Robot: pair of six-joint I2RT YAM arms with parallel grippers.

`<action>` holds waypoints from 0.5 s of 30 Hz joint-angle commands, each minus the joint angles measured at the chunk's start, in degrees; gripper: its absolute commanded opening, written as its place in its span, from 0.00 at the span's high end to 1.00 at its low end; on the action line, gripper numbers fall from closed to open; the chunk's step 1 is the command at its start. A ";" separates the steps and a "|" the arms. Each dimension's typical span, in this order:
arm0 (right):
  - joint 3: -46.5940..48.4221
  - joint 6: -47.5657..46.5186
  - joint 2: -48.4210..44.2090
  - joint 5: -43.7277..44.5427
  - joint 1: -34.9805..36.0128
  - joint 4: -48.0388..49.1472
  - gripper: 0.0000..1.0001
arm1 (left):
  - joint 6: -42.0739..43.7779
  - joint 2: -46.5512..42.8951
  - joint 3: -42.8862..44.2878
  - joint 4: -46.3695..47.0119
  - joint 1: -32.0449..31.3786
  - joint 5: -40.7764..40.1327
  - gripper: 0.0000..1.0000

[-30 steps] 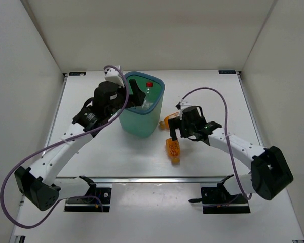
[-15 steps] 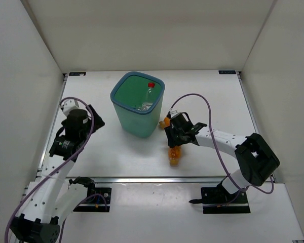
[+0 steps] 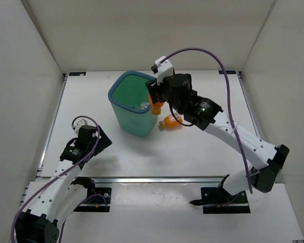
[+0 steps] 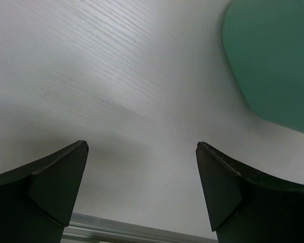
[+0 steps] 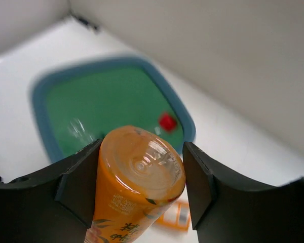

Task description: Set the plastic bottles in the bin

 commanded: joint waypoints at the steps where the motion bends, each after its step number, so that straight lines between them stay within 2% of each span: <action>1: 2.48 -16.21 1.34 7.51 6.39 12.90 0.75 | -0.60 -0.69 -0.22 2.17 -0.35 1.71 0.01; 3: 4.15 -19.29 4.50 6.64 7.72 15.67 0.74 | 0.09 -1.12 -0.13 1.55 -0.10 1.44 0.02; 6: 10.73 -16.59 12.92 1.74 6.41 15.41 0.74 | 0.97 -0.87 0.39 1.20 -0.35 1.62 0.01; 8: 13.20 -15.35 15.83 -1.09 4.48 15.75 0.68 | 1.41 -0.86 1.53 0.76 -0.35 1.53 0.01; 10: 13.12 -15.17 17.78 -2.50 3.51 17.07 0.46 | 1.94 -0.60 2.15 0.76 -0.62 1.53 0.01; 11: 12.86 -14.82 18.57 -2.85 2.81 17.60 0.39 | 2.21 -0.16 2.24 0.67 -0.88 1.97 0.01; 13: 12.86 -13.33 18.40 -3.64 2.71 16.73 0.08 | 3.35 0.80 3.03 0.67 -0.45 2.93 0.01; 15: 12.94 -11.84 16.57 -3.04 2.71 16.03 0.01 | 4.67 2.21 3.99 0.58 -0.79 2.24 0.02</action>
